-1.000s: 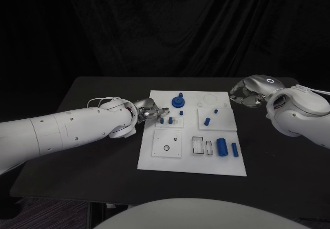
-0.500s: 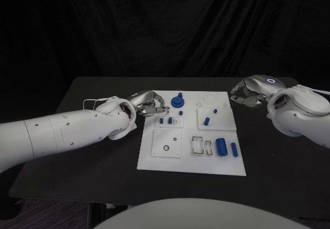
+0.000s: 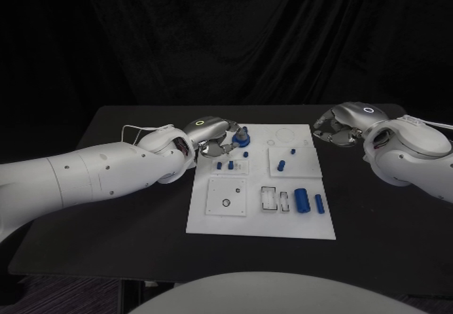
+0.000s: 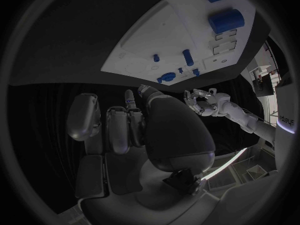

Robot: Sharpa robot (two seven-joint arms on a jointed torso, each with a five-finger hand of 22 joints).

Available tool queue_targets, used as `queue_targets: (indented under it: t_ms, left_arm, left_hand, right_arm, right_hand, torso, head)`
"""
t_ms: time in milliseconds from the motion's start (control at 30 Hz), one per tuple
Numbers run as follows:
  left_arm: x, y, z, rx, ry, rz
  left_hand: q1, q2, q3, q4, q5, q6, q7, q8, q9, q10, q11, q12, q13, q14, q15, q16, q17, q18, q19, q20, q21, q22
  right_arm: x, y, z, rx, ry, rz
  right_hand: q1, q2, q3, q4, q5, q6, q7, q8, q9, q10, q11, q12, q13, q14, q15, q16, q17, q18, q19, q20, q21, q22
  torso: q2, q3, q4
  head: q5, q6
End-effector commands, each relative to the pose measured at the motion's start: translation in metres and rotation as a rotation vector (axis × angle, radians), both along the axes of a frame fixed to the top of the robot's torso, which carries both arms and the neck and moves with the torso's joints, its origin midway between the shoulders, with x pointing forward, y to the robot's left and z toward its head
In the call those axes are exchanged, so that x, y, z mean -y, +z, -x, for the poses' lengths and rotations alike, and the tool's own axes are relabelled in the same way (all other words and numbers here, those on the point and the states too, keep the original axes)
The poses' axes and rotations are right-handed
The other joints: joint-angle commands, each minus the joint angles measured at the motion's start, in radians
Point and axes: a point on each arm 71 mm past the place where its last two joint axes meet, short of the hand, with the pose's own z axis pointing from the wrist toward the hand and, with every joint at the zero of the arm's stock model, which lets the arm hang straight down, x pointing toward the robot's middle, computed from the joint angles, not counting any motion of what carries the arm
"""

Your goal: Assemble the parts on the task board

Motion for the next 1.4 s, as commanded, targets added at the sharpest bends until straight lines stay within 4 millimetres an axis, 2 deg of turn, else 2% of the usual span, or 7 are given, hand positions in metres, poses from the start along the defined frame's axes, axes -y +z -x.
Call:
queue_targets:
  t_ms: [33,200,367,533,1000,1133,1400]
  left_arm:
    - [0.012,-0.007,-0.001,0.014,-0.098,-0.155]
    - [0.02,-0.011,-0.011,0.031,-0.08,-0.234]
    - [0.026,-0.014,-0.017,0.034,-0.059,-0.281]
    - [0.031,-0.015,-0.021,0.037,-0.051,-0.299]
    - [0.037,-0.016,-0.025,0.031,-0.043,-0.316]
    - [0.037,-0.017,-0.026,0.028,-0.037,-0.321]
    - [0.041,-0.018,-0.027,0.025,-0.04,-0.326]
  left_hand:
    - [-0.006,-0.014,0.029,-0.035,-0.033,0.012,-0.022,-0.002,-0.046,0.035,-0.025,-0.036,-0.068,0.011,-0.019,-0.026,-0.036,-0.023,0.033,-0.014,0.019,0.171]
    - [-0.005,-0.021,0.053,-0.081,-0.046,0.045,-0.021,0.0,-0.083,0.048,-0.021,-0.069,-0.124,-0.002,-0.019,-0.053,-0.069,-0.019,0.024,-0.026,-0.002,0.165]
    - [-0.021,-0.031,0.048,-0.101,-0.105,0.035,-0.048,-0.004,-0.112,0.046,-0.033,-0.083,-0.152,-0.011,-0.025,-0.065,-0.084,-0.015,0.01,-0.028,-0.024,0.158]
    - [-0.051,-0.034,0.024,-0.098,-0.137,0.018,-0.081,-0.004,-0.137,0.041,-0.017,-0.088,-0.17,-0.009,-0.014,-0.067,-0.088,-0.015,0.012,-0.025,-0.031,0.157]
    - [-0.071,-0.03,-0.002,-0.098,-0.149,0.043,-0.083,0.006,-0.147,0.041,-0.019,-0.08,-0.176,-0.015,-0.013,-0.071,-0.096,-0.014,0.01,-0.021,-0.045,0.155]
    - [-0.074,-0.019,-0.021,-0.106,-0.151,0.077,-0.066,0.018,-0.146,0.059,-0.025,-0.052,-0.163,-0.009,-0.017,-0.064,-0.09,-0.015,0.019,-0.022,-0.043,0.158]
    - [-0.075,-0.003,-0.044,-0.117,-0.152,0.088,-0.066,0.02,-0.147,0.073,-0.03,-0.001,-0.121,-0.002,-0.021,-0.056,-0.085,-0.017,0.028,-0.024,-0.041,0.161]
  right_arm:
    - [0.0,-0.001,0.0,0.002,-0.012,0.002]
    - [-0.001,-0.001,-0.001,-0.001,-0.009,0.003]
    - [-0.003,-0.001,-0.001,-0.001,-0.006,0.003]
    - [-0.004,-0.001,-0.002,-0.001,-0.006,0.005]
    - [-0.004,-0.002,-0.003,-0.005,-0.009,-0.002]
    - [-0.005,-0.002,-0.003,-0.004,-0.007,-0.004]
    - [-0.006,-0.002,-0.003,-0.003,-0.004,-0.006]
  right_hand:
    - [0.003,-0.008,0.005,0.001,0.004,0.001,0.0,-0.005,-0.002,-0.008,0.002,-0.007,0.13,0.054,0.006,-0.005,0.136,0.002,-0.007,0.0,-0.001,0.156]
    - [0.002,-0.008,0.005,0.001,0.004,0.001,0.0,-0.005,-0.002,-0.007,0.002,-0.006,0.131,0.054,0.006,-0.004,0.137,0.002,-0.007,0.0,0.0,0.157]
    - [0.002,-0.008,0.005,0.001,0.004,0.001,0.0,-0.005,-0.002,-0.007,0.002,-0.006,0.131,0.054,0.006,-0.004,0.137,0.002,-0.007,0.0,0.0,0.157]
    - [0.001,-0.009,0.005,0.002,0.005,0.002,-0.001,-0.005,-0.002,-0.006,0.002,-0.006,0.131,0.054,0.006,-0.003,0.138,0.002,-0.006,0.0,0.002,0.157]
    - [0.0,-0.009,0.005,0.002,0.005,0.003,-0.001,-0.004,-0.001,-0.007,0.002,-0.006,0.131,0.055,0.006,-0.003,0.138,0.002,-0.006,0.0,0.001,0.157]
    - [0.0,-0.009,0.006,0.002,0.005,0.003,-0.001,-0.004,-0.001,-0.007,0.001,-0.006,0.131,0.055,0.006,-0.003,0.137,0.002,-0.006,0.0,0.001,0.157]
    - [0.0,-0.009,0.006,0.002,0.005,0.003,-0.001,-0.004,-0.001,-0.007,0.001,-0.006,0.131,0.055,0.006,-0.003,0.137,0.002,-0.006,0.0,0.001,0.157]
  torso:
    - [0.006,0.0002,-0.0069]
    - [0.013,0.0002,-0.0108]
    - [0.012,0.0011,-0.0127]
    - [0.011,0.0012,-0.0101]
    - [0.009,0.0022,-0.0077]
    - [0.009,0.0016,-0.0058]
    - [0.01,0.0009,-0.0088]
  head:
    - [0.001,0.0]
    - [0.002,0.0]
    - [0.001,0.0]
    - [0.0,0.0]
    - [-0.004,0.0]
    - [-0.004,0.0]
    - [-0.005,0.0]
